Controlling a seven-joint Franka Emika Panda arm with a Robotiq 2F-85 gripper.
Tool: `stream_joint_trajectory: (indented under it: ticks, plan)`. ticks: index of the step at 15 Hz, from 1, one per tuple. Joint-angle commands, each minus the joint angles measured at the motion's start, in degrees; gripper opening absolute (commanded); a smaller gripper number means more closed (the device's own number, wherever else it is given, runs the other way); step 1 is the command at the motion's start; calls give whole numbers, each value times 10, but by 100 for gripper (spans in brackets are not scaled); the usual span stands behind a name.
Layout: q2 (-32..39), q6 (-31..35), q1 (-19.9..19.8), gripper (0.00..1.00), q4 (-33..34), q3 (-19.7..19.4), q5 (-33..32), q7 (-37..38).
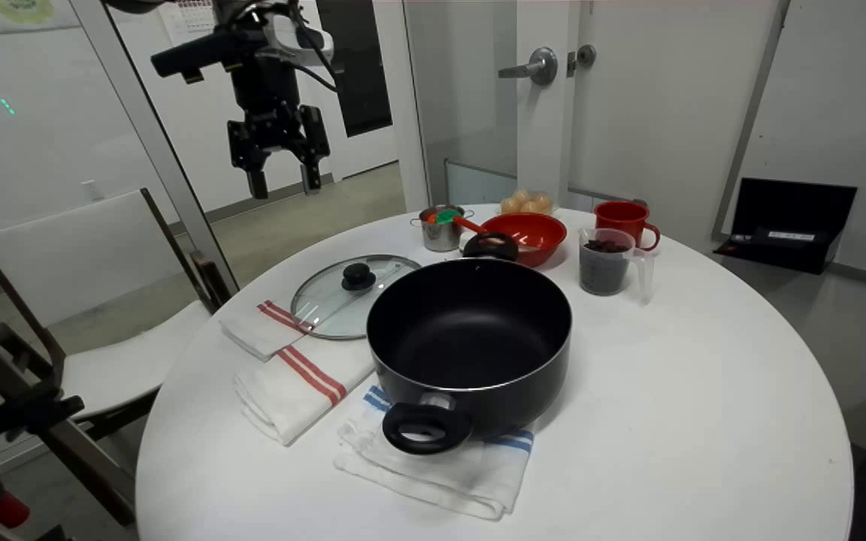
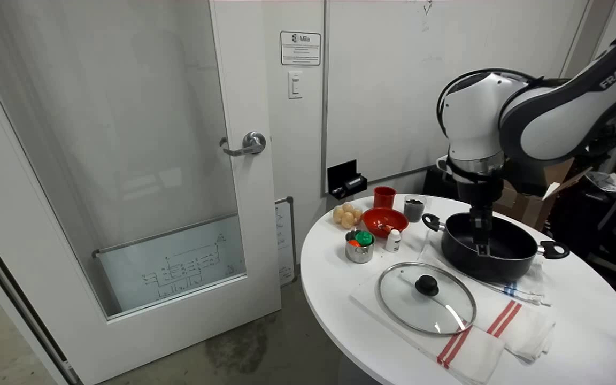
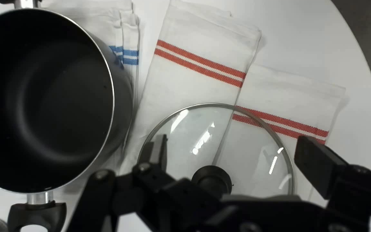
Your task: Put the lid on the pot
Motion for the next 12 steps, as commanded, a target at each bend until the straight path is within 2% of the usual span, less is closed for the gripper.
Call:
stream_joint_trajectory:
  ticks: [1, 6, 12]
  plan:
    - [91, -6, 20, 100, 98, -17, -11, -5]
    - [176, -3, 24, 100, 181, -19, -1, -20]
    - [240, 11, 27, 100, 241, -17, 1, -36]
